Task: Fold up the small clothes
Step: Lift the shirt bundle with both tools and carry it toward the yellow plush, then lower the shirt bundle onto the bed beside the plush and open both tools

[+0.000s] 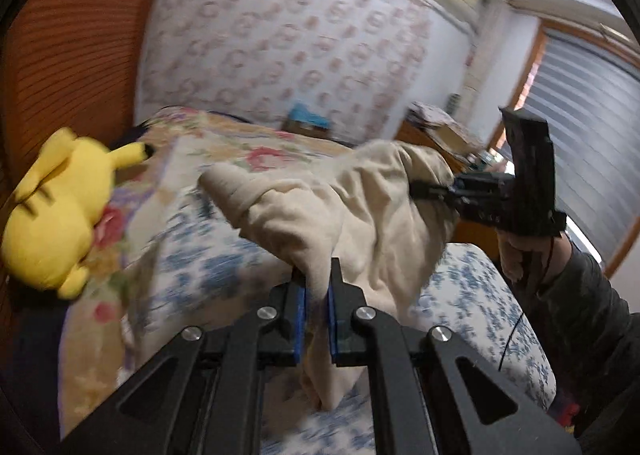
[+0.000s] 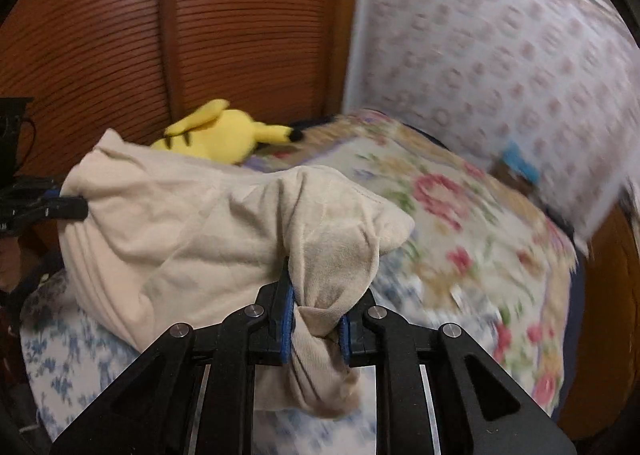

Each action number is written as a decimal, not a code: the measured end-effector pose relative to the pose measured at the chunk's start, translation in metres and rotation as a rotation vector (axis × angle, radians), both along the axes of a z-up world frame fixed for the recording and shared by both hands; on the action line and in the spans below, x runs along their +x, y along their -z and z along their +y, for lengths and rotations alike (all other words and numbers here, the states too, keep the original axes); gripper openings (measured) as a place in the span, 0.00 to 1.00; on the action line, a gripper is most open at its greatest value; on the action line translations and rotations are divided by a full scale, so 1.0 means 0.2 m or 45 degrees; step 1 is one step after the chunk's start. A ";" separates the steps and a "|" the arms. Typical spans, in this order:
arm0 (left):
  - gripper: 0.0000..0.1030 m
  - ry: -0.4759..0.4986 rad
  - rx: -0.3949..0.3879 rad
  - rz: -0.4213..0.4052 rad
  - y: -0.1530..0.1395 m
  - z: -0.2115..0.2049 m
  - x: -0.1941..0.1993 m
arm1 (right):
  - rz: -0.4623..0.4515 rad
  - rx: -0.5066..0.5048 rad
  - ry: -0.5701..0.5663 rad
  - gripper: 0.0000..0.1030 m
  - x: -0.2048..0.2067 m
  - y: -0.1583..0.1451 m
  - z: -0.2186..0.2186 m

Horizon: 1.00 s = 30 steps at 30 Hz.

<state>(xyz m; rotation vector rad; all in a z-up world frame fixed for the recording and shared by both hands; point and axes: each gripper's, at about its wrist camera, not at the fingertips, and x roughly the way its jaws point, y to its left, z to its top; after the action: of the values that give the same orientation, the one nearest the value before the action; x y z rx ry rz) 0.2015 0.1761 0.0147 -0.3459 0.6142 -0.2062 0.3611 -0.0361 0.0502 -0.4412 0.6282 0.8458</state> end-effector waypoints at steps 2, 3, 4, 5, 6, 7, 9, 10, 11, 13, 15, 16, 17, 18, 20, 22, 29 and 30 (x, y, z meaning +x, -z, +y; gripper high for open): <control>0.05 -0.054 -0.014 0.023 0.07 0.11 -0.04 | -0.022 -0.034 -0.066 0.15 0.02 0.01 0.21; 0.05 -0.072 -0.024 0.036 0.11 0.15 -0.07 | -0.038 -0.056 -0.106 0.15 0.03 0.02 0.33; 0.05 -0.098 -0.044 0.063 0.17 0.21 -0.09 | -0.047 -0.073 -0.128 0.15 0.03 0.03 0.40; 0.05 -0.117 -0.058 0.083 0.21 0.24 -0.10 | -0.059 -0.098 -0.146 0.15 0.03 0.05 0.48; 0.05 -0.142 -0.075 0.116 0.28 0.28 -0.10 | -0.067 -0.124 -0.169 0.15 0.04 0.08 0.56; 0.05 -0.159 -0.084 0.141 0.33 0.30 -0.10 | -0.067 -0.154 -0.198 0.15 0.06 0.12 0.67; 0.05 -0.177 -0.099 0.166 0.38 0.32 -0.14 | -0.065 -0.187 -0.231 0.15 0.07 0.18 0.78; 0.05 -0.184 -0.112 0.183 0.43 0.34 -0.15 | -0.064 -0.205 -0.247 0.15 0.09 0.22 0.86; 0.05 -0.187 -0.115 0.191 0.45 0.35 -0.15 | -0.058 -0.212 -0.255 0.15 0.11 0.24 0.91; 0.05 -0.192 -0.111 0.203 0.47 0.35 -0.16 | -0.034 -0.217 -0.271 0.15 0.14 0.30 1.01; 0.05 -0.195 -0.100 0.213 0.48 0.35 -0.16 | -0.012 -0.213 -0.275 0.15 0.16 0.34 1.07; 0.05 -0.196 -0.091 0.221 0.49 0.34 -0.16 | 0.018 -0.212 -0.271 0.17 0.19 0.37 1.10; 0.06 -0.199 -0.084 0.228 0.49 0.34 -0.16 | 0.028 -0.213 -0.266 0.18 0.19 0.38 1.11; 0.06 -0.205 -0.076 0.234 0.50 0.34 -0.16 | 0.041 -0.211 -0.250 0.22 0.22 0.40 1.13; 0.08 -0.213 -0.059 0.238 0.47 0.34 -0.18 | 0.064 -0.191 -0.202 0.31 0.26 0.41 1.12; 0.12 -0.232 -0.034 0.237 0.47 0.35 -0.19 | 0.092 -0.135 -0.144 0.40 0.30 0.39 1.09; 0.27 -0.271 0.043 0.188 0.39 0.33 -0.25 | 0.103 0.106 -0.054 0.47 0.29 0.23 0.84; 0.35 -0.275 0.053 0.180 0.38 0.33 -0.26 | 0.128 0.111 -0.071 0.47 0.27 0.24 0.82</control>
<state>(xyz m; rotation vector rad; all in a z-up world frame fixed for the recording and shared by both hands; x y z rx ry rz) 0.1487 0.2423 -0.0609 -0.3863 0.7144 0.0387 0.4155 0.1286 0.0031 -0.3398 0.6711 0.9491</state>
